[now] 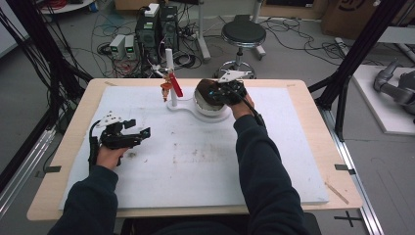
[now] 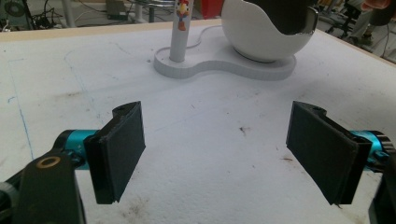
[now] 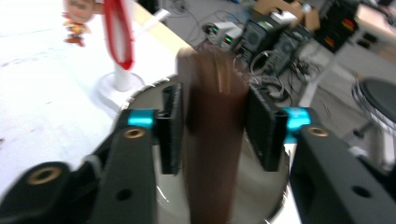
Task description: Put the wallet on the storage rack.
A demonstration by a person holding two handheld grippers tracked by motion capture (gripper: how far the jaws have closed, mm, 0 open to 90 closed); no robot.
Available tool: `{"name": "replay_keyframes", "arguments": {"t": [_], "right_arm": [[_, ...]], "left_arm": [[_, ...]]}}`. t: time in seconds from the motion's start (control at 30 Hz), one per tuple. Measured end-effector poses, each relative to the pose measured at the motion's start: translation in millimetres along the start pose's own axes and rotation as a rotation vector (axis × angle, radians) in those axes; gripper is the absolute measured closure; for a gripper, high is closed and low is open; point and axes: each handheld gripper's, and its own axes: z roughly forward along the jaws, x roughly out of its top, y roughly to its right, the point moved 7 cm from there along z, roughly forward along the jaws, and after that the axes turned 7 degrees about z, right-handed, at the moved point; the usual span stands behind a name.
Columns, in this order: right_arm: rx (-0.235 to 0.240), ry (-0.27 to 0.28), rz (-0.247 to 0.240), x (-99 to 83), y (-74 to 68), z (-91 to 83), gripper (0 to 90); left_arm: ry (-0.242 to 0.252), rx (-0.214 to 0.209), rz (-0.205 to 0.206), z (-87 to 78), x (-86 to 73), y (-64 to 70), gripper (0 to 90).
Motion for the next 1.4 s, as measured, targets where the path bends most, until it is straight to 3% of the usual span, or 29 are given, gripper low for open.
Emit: {"name": "replay_keyframes", "arguments": {"t": [0.07,0.13,0.27,0.43,0.57,0.6,0.7,0.73,0.77,0.83,0.97,1.07,1.4], "right_arm": [[-0.012,0.002,0.037,-1.6,4.9,-1.5,54.7],[0.01,0.028,0.079,0.7,6.8,-5.9,55.3],[0.011,0.045,0.083,4.1,7.8,-11.9,53.8],[0.007,0.063,0.144,5.0,13.0,-22.8,41.8],[0.015,0.064,0.177,2.9,16.7,-36.4,37.7],[0.012,0.097,0.178,-2.6,17.3,-47.0,36.9],[0.084,0.017,0.246,-18.4,16.0,-57.9,28.4],[0.095,0.024,0.244,-23.0,15.1,-63.0,28.4],[0.096,0.029,0.237,-26.6,14.2,-67.3,28.4],[0.097,0.01,0.241,-36.5,13.6,-76.9,26.9],[0.095,0.024,0.266,-58.5,12.9,-96.4,25.0],[0.089,0.025,0.273,-74.7,11.7,-107.2,23.6],[0.053,0.036,0.288,-118.9,7.8,-139.3,21.1]], "left_arm": [[0.0,-0.001,-0.001,-0.1,0.0,0.0,19.3],[0.0,-0.001,-0.001,0.0,0.0,0.1,19.3],[-0.001,-0.002,-0.002,0.0,-0.1,-0.1,19.4],[0.008,-0.001,-0.011,-1.0,0.7,-0.6,19.4],[0.016,-0.005,-0.028,-2.1,1.8,-1.5,19.3],[0.026,-0.002,-0.036,-3.1,3.3,-3.2,19.2],[0.038,-0.001,-0.026,-4.9,6.0,-5.0,19.2],[0.055,0.006,-0.014,-6.4,8.1,-6.9,19.2],[0.055,0.006,-0.014,-6.4,8.1,-6.9,19.2],[0.077,0.03,0.032,-7.8,9.7,-10.5,19.3],[0.083,0.026,0.007,-7.6,11.2,-9.8,19.2],[0.113,0.035,-0.008,-8.9,16.1,-9.3,19.2],[0.122,0.023,0.035,-6.5,20.3,-3.9,19.2]]}}
